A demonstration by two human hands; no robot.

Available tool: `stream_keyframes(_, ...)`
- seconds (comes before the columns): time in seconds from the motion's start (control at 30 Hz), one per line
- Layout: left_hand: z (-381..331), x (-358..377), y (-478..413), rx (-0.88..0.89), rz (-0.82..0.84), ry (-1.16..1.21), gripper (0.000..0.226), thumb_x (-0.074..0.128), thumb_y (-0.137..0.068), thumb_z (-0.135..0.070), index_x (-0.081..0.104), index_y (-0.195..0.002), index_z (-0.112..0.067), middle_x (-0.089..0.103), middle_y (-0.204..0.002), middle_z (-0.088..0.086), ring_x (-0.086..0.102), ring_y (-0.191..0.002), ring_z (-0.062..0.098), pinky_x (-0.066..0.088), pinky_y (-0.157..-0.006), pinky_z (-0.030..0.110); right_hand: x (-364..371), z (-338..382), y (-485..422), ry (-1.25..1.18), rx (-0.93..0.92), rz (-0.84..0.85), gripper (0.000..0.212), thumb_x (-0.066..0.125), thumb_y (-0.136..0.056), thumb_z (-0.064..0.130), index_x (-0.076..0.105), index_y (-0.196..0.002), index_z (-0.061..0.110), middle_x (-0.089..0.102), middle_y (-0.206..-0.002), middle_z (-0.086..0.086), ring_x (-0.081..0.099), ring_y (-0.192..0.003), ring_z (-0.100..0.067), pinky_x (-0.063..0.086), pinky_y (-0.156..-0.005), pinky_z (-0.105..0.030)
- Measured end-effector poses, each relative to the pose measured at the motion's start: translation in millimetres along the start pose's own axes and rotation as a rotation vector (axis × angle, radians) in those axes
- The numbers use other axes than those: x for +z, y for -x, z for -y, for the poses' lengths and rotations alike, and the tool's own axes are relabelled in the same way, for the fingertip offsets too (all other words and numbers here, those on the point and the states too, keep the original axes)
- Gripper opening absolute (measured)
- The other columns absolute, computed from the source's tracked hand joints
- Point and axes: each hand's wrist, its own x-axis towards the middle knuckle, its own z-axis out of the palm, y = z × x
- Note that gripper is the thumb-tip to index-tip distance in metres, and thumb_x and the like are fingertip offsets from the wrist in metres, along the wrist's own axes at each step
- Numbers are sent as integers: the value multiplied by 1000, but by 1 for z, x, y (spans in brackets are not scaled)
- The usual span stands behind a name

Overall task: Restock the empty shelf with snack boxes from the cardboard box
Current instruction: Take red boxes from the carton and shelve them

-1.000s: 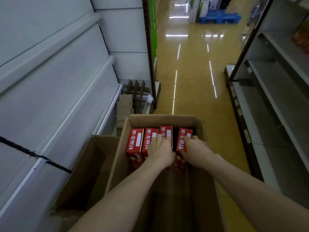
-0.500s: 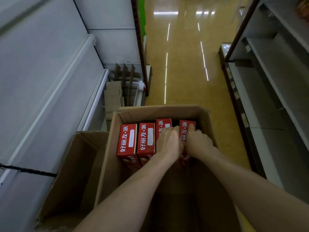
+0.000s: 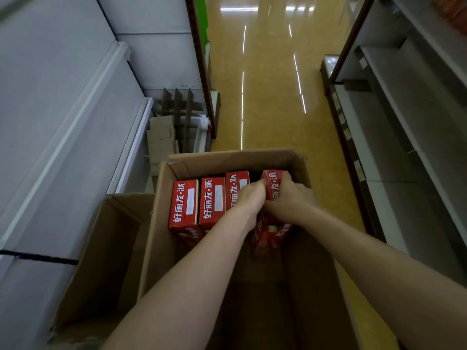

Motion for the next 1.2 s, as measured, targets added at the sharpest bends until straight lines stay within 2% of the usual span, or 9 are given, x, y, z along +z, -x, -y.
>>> stream_keyframes(0.07,3,-7,5,-49,29,89,28,45,-100,-40,63,-102,-19,64,-108,6,57,-108,23,42,-101,39,-25,5,12,8,-30,9,59,67,-80,45,44,-126,17,63,-96,-1,64,-85,-20,56,-79,-36)
stream_keyframes(0.13,9,-12,8,-47,79,150,32,44,-100,-39,61,-116,-17,62,-120,8,55,-116,23,41,-101,39,-56,10,27,19,-58,26,49,66,-80,47,49,-115,18,62,-89,2,64,-80,-16,58,-76,-34)
stream_keyframes(0.33,11,-26,32,-69,68,220,25,51,-98,-30,61,-113,-12,63,-121,11,58,-110,23,48,-86,36,-151,27,83,-86,-149,-22,52,65,-81,50,53,-120,16,63,-83,1,66,-73,-14,58,-64,-28)
stream_keyframes(0.43,7,-35,51,-111,135,277,30,53,-98,-32,61,-113,-7,66,-109,12,62,-100,25,49,-76,36,-181,34,101,-198,-156,-18,50,67,-80,47,52,-116,16,67,-89,-6,70,-80,-20,60,-72,-34)
stream_keyframes(0.67,8,-66,79,-209,261,424,57,66,-84,-54,60,-123,-13,71,-109,19,67,-104,36,52,-89,50,-187,41,120,-369,-102,-20,41,62,-86,44,45,-110,15,65,-90,-7,67,-80,-20,56,-67,-30)
stream_keyframes(0.77,5,-80,83,-165,177,344,62,78,-73,-50,60,-118,-11,72,-105,20,65,-103,36,50,-93,51,-171,22,121,-474,2,19,38,54,-93,42,45,-115,13,64,-91,-9,66,-82,-20,55,-73,-31)
stream_keyframes(0.87,-7,-90,81,-70,73,287,55,77,-76,-42,62,-117,-8,73,-98,19,70,-88,32,57,-78,46,-150,-6,127,-638,118,71,41,55,-93,39,45,-123,13,64,-99,-10,64,-91,-22,54,-84,-37)
stream_keyframes(1.0,-28,-89,83,102,28,151,74,84,-64,-40,59,-127,-13,73,-102,18,72,-86,31,58,-78,49,-126,-40,143,-751,192,61,50,58,-92,39,40,-134,18,61,-110,-10,61,-100,-23,53,-85,-40)
stream_keyframes(1.2,-54,-49,125,276,18,4,58,80,-75,-34,56,-125,-16,74,-92,15,72,-77,28,59,-69,44,-128,-84,188,-922,214,-25,47,55,-94,40,40,-134,20,62,-114,-9,60,-103,-24,53,-82,-39)
